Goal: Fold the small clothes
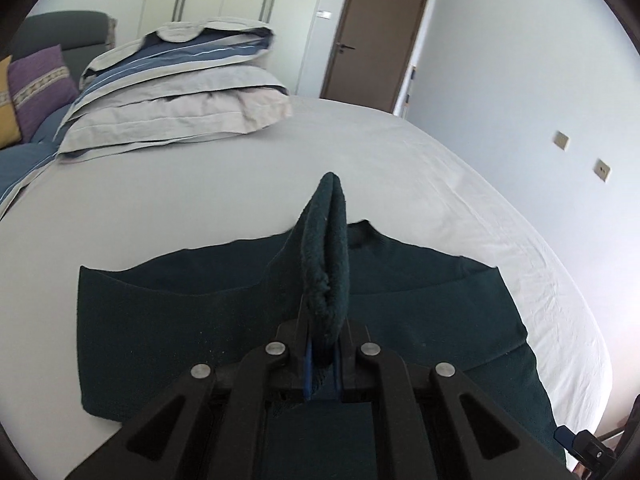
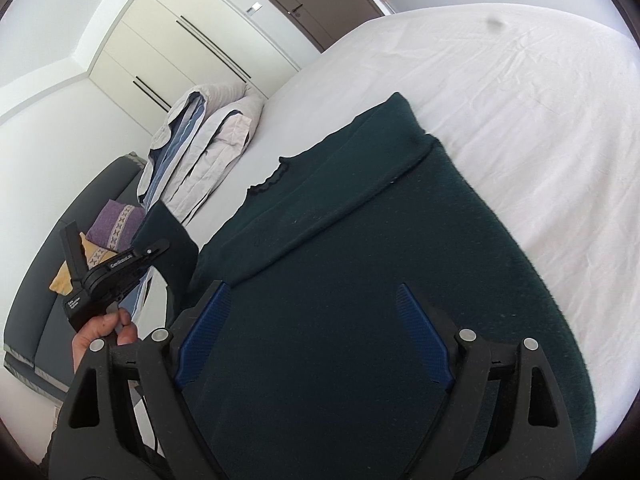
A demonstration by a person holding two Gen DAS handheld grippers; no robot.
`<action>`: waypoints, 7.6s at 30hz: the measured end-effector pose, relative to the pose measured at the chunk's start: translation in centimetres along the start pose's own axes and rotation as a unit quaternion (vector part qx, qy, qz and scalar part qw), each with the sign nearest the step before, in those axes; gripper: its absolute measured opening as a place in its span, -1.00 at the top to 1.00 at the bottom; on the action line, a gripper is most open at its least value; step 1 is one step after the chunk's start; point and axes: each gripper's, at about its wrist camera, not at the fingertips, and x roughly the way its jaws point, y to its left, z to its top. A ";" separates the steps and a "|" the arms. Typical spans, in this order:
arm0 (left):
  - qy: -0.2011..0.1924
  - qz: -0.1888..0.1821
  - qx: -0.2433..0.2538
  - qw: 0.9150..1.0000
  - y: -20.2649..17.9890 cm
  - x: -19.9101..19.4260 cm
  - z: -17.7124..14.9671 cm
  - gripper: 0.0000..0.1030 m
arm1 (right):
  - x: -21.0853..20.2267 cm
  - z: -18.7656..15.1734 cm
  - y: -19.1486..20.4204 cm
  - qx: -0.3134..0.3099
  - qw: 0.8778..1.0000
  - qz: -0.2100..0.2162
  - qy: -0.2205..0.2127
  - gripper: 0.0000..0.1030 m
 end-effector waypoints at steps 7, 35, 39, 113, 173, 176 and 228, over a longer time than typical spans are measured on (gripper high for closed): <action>0.081 -0.026 0.030 0.996 -5.6 6.1 -3.2 0.10 | -0.3 1.2 -3.3 0.039 0.999 -0.015 -0.004 -0.64; -0.008 0.026 -0.184 0.983 20.8 -6.0 -4.2 -0.48 | 26.9 7.7 11.9 -0.157 0.965 -0.093 0.190 0.89; -0.003 0.021 -0.187 0.982 20.8 -5.0 -3.9 -0.40 | 25.1 9.1 13.4 -0.200 0.964 -0.091 0.152 0.95; 0.058 0.056 -0.120 0.990 21.1 1.7 -0.6 0.74 | 25.9 10.0 9.1 -0.180 0.965 -0.079 0.174 0.48; 0.188 -0.100 -0.221 0.952 15.9 -18.6 -25.5 -0.28 | -6.5 -5.1 0.6 -0.134 0.982 0.029 0.127 -0.01; 0.209 -0.133 -0.257 0.934 16.4 -18.2 -27.2 -0.19 | -7.7 -5.0 -1.0 -0.118 0.985 0.027 0.123 -0.01; 0.161 -0.231 -0.352 0.893 17.5 -17.8 -27.4 0.82 | -7.6 -6.2 -9.7 -0.096 0.952 -0.137 0.255 0.05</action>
